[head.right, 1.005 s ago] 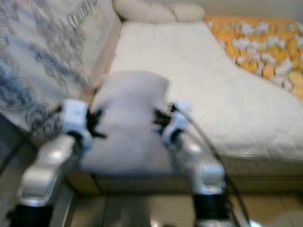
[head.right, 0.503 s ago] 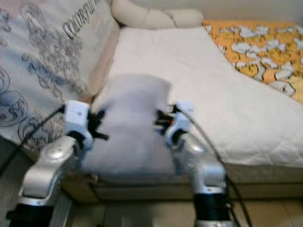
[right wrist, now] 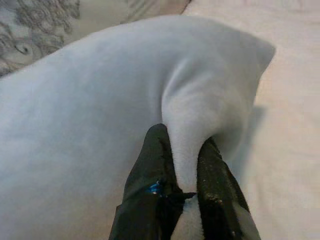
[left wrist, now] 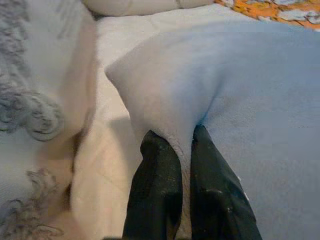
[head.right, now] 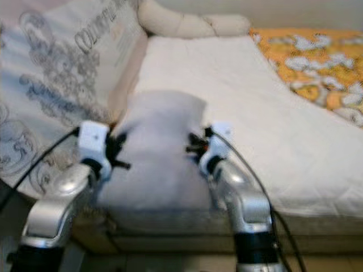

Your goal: Clean up the room

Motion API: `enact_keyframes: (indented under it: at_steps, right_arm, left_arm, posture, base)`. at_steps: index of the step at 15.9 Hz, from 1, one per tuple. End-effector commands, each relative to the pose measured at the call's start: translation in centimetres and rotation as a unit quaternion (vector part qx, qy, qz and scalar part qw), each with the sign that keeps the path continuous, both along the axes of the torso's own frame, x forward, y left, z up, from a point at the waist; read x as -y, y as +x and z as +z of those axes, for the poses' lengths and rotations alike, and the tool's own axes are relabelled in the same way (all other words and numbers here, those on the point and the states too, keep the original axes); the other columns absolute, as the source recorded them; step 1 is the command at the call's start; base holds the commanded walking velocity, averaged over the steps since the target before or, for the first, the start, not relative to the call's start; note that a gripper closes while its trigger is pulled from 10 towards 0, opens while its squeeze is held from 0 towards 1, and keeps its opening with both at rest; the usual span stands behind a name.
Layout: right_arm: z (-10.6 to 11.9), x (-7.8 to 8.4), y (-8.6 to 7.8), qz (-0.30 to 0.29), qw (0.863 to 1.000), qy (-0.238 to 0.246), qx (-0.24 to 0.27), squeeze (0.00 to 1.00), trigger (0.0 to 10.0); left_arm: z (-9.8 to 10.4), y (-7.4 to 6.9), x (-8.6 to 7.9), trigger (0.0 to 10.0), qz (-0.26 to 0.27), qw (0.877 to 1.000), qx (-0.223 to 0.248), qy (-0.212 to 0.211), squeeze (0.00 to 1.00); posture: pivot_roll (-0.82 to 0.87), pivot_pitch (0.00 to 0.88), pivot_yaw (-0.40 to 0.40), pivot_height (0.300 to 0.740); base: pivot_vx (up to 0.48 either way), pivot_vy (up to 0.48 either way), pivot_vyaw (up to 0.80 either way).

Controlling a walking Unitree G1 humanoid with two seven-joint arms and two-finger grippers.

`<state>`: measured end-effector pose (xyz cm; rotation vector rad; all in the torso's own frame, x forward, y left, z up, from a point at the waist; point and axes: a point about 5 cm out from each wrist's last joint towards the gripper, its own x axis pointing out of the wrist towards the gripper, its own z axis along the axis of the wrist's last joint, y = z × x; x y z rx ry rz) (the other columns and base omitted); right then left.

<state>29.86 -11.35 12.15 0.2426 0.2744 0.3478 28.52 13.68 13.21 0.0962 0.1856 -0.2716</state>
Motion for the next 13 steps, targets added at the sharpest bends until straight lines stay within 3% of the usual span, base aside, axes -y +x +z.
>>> enact_keyframes:
  at_steps: [1, 2, 7, 9, 13]
  right_arm:
    - [1.26, -1.62, 0.05, 0.030, 0.999, 0.009, 0.032, 0.00, 10.0]
    - [1.24, -1.60, 0.05, 0.026, 0.999, 0.012, 0.032, 0.00, 10.0]
    - [1.06, -0.78, 0.37, 0.000, 0.999, 0.031, 0.019, 0.00, 10.0]
    - [1.04, -0.98, 0.37, 0.001, 0.999, 0.032, 0.018, 0.00, 10.0]
    - [1.12, -1.01, 0.47, 0.002, 0.999, 0.028, 0.021, 0.00, 10.0]
  left_arm:
    - [0.99, 0.24, -1.65, 10.0, 0.031, 0.999, 0.023, 0.014, 0.00]
    - [0.98, 0.25, -1.64, 10.0, 0.031, 0.999, 0.023, 0.014, 0.00]
    - [0.95, 0.28, -1.23, 10.0, 0.021, 0.999, 0.024, 0.014, 0.00]
    - [1.00, 0.34, -1.22, 10.0, 0.020, 0.999, 0.025, 0.015, 0.00]
    - [1.37, 0.57, -1.32, 10.0, 0.020, 0.999, 0.033, 0.020, 0.00]
  posture:
    - [-0.08, 0.000, 0.005, 0.740]
    - [-0.08, 0.000, 0.004, 0.740]
    - [-0.09, 0.000, 0.005, 0.740]
    - [-0.09, 0.000, 0.005, 0.740]
    - [-0.09, 0.000, 0.004, 0.740]
  base:
    - [0.390, 0.000, 0.80]
    - [0.394, 0.000, 0.80]
    - [0.391, 0.000, 0.00]
    - [0.390, 0.000, -0.78]
    - [0.362, 0.000, 0.00]
